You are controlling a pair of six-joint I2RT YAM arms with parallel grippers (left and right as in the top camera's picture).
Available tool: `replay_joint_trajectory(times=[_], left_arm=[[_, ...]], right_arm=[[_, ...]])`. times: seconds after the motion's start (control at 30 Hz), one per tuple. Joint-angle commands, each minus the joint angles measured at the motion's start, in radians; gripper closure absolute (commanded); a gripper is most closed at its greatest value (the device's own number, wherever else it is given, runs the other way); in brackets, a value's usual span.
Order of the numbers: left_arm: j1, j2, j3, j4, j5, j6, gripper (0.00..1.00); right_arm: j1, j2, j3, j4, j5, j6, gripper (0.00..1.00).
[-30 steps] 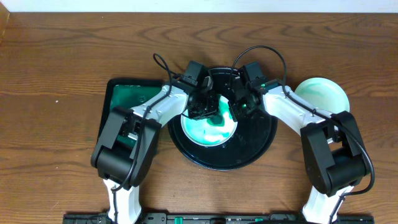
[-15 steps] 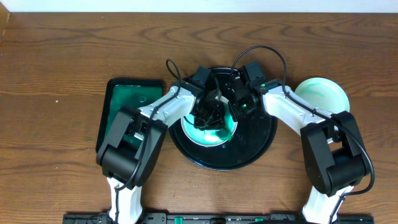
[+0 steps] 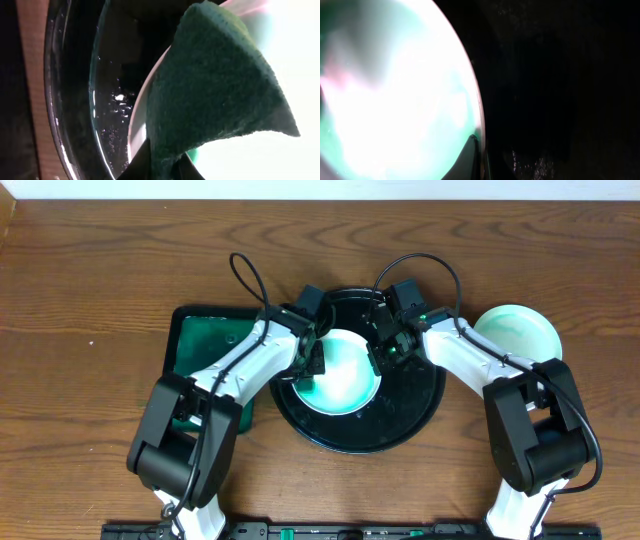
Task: Clean dirty plates on tray and stack at the side
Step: 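Scrub the white plate with the sponge in the left gripper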
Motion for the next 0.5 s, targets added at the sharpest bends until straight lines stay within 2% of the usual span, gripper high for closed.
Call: replay_joint_trajectory(times=[0.0, 0.3, 0.37, 0.47], left_arm=[[0.021, -0.002, -0.020, 0.023, -0.118, 0.058, 0.93], [0.006, 0.094, -0.023, 0.257, 0.596, 0.023, 0.93], [-0.002, 0.112, -0.023, 0.284, 0.695, 0.018, 0.93], [-0.013, 0.115, -0.023, 0.284, 0.754, 0.008, 0.93]], right_arm=[[0.008, 0.011, -0.001, -0.006, 0.017, -0.016, 0.99], [0.008, 0.011, -0.001, -0.006, 0.017, -0.016, 0.99], [0.008, 0.011, -0.001, -0.006, 0.017, -0.016, 0.99], [0.008, 0.011, -0.001, -0.006, 0.017, -0.016, 0.99]])
